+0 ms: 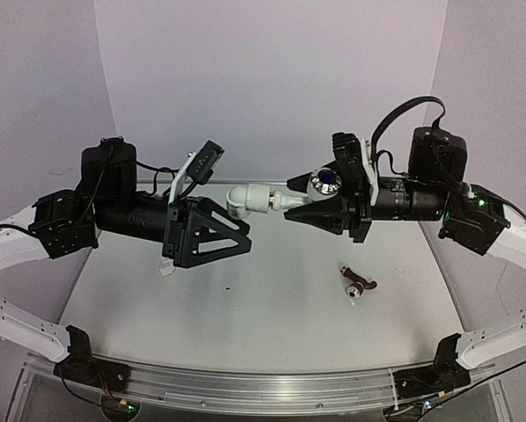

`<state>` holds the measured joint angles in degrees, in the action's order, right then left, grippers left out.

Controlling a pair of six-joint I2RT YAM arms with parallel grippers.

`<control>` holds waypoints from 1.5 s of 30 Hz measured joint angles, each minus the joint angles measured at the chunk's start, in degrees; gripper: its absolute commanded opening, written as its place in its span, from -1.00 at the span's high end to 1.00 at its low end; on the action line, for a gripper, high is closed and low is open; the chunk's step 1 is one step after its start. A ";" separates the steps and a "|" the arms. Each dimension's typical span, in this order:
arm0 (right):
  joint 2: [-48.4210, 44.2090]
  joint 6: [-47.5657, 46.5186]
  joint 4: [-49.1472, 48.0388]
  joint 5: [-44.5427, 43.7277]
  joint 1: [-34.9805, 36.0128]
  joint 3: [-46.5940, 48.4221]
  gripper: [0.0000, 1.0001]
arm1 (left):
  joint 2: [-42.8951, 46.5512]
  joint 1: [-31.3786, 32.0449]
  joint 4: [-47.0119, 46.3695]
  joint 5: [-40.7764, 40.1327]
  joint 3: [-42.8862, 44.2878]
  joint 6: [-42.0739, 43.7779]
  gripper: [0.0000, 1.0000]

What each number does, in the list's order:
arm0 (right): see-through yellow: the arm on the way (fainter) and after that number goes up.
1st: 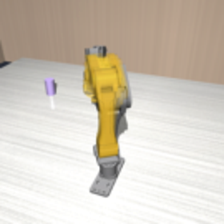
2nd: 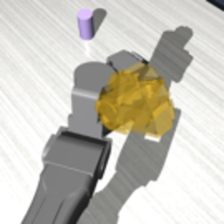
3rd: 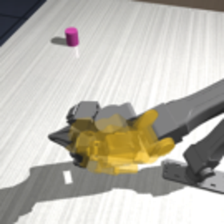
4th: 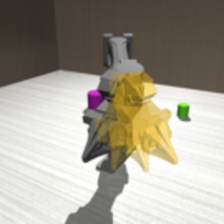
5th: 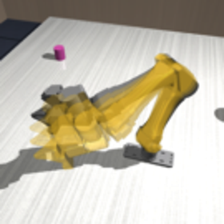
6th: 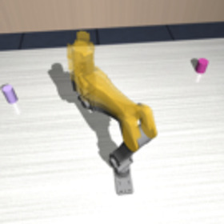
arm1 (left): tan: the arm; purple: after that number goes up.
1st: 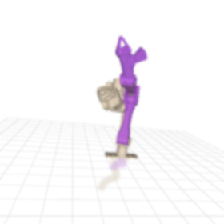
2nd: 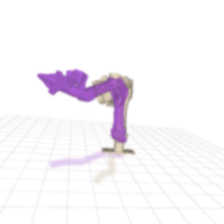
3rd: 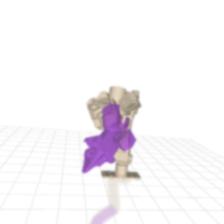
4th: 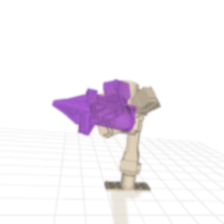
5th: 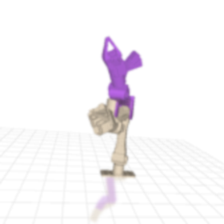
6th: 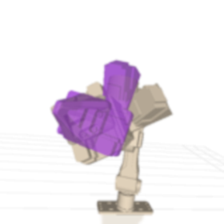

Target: Install the water faucets

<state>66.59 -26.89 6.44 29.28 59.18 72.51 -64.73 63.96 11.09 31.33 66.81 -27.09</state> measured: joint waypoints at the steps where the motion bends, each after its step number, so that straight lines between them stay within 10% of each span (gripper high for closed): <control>1: 0.00 0.02 0.02 0.26 0.00 0.00 1.00 | 0.17 -0.04 -0.20 0.02 -0.09 -0.02 -1.00; 45: -1.51 2.19 0.66 5.64 0.39 -4.79 1.00 | 0.15 -0.15 -3.28 -0.04 -0.39 -0.79 -0.99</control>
<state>65.08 -24.71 7.09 34.92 59.57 67.72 -64.58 63.81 7.81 31.29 66.41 -27.88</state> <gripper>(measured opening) 0.342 0.997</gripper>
